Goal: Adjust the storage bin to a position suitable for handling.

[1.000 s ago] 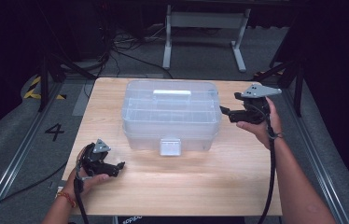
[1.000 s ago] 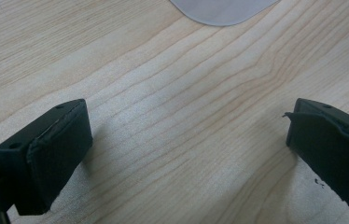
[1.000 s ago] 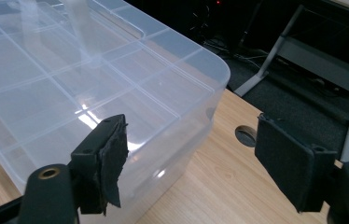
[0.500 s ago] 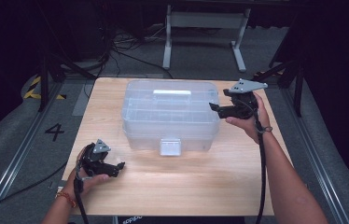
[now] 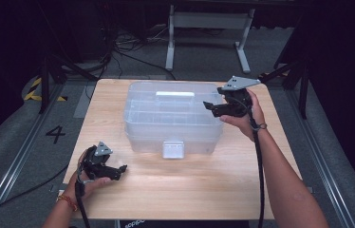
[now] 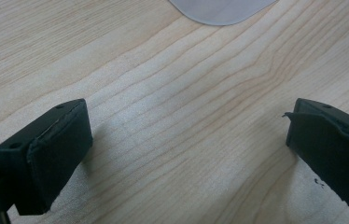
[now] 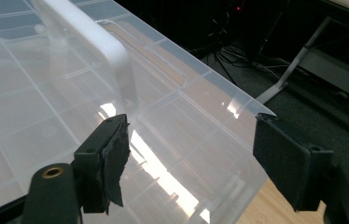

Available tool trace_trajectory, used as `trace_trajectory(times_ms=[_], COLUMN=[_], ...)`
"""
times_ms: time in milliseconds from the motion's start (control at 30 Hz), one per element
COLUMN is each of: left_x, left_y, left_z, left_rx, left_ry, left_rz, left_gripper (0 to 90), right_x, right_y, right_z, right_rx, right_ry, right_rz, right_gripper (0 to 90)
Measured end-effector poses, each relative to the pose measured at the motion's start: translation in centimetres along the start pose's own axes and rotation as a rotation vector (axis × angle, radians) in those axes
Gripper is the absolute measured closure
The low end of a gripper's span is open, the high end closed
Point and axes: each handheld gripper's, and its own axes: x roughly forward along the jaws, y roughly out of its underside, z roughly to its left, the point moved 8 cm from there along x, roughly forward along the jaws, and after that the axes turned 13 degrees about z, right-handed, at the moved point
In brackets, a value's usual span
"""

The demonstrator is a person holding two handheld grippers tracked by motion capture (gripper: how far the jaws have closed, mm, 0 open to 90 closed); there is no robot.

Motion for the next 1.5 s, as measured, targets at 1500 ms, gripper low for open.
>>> trace_trajectory(times_ms=[1500], left_x=[0.0], left_y=[0.1], left_z=[-0.1], left_rx=[-0.001], left_ry=[0.004], left_rz=[0.002], left_gripper=[0.8], right_x=[3.4], right_y=[-3.5], right_z=[3.4], right_rx=[-0.129], right_ry=[-0.008], right_rz=[0.096], right_gripper=[51.8])
